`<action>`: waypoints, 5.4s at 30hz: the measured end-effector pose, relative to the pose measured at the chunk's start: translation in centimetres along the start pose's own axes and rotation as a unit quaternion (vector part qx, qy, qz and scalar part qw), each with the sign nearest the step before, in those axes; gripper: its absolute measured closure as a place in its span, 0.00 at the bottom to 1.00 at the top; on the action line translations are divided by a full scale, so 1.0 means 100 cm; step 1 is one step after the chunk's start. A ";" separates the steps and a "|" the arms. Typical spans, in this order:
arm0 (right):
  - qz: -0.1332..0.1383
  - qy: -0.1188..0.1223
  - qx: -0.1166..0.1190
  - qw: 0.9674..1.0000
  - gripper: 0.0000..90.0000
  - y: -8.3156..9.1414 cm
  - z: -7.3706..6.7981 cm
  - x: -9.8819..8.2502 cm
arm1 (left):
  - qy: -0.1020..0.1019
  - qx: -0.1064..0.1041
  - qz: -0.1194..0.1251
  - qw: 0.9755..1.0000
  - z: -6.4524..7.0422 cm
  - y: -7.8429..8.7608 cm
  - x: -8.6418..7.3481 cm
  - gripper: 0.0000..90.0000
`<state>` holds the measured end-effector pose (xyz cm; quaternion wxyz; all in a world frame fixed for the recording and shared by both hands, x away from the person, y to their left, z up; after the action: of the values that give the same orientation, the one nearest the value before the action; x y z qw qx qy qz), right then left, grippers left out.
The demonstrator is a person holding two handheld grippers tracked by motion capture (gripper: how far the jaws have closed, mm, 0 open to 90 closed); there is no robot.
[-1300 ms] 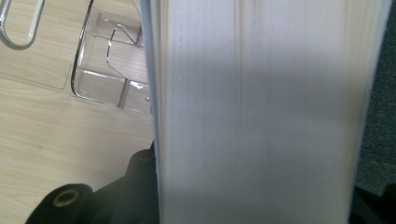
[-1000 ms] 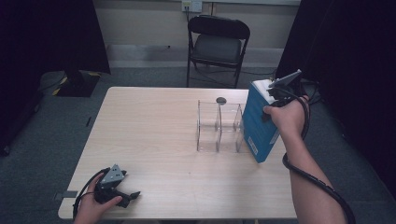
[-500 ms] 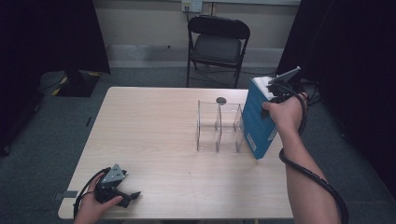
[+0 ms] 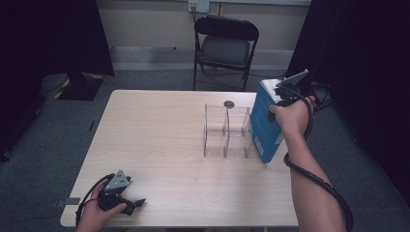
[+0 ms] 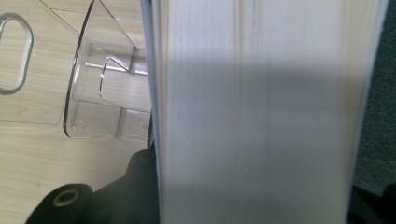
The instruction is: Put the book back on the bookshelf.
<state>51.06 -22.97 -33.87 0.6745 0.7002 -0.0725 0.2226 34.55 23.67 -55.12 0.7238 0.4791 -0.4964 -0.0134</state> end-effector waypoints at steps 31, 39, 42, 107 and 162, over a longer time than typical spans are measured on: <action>0.005 -0.014 -0.001 1.000 0.68 -0.013 -0.006 0.005 | 0.000 0.000 0.000 1.000 0.000 0.000 0.000 0.00; 0.010 -0.016 0.004 1.000 0.68 -0.016 -0.007 0.006 | 0.000 -0.001 0.005 1.000 0.000 0.000 0.000 0.00; 0.014 -0.022 0.006 1.000 0.68 -0.017 -0.006 0.006 | 0.000 -0.001 0.005 1.000 0.000 0.000 0.000 0.00; 0.049 0.015 0.049 0.998 0.30 0.008 -0.012 -0.028 | 0.007 0.003 0.005 1.000 0.002 0.001 -0.002 0.00; 0.050 0.081 0.064 0.993 0.19 -0.007 -0.016 -0.097 | 0.018 0.002 0.008 1.000 0.004 0.001 -0.003 0.00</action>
<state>42.34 -23.28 -38.46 0.6198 0.7171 -0.0380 0.3167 34.05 23.56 -55.23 0.7315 0.4768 -0.4873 0.0022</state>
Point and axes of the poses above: each handheld gripper's, and its own axes: y roughly backward along the jaws, x roughly out of its top, z roughly to its right, the point moved 7 cm from there along -y, roughly forward along the jaws, and after that the axes turned 4 degrees about y, right-handed, at the moved point
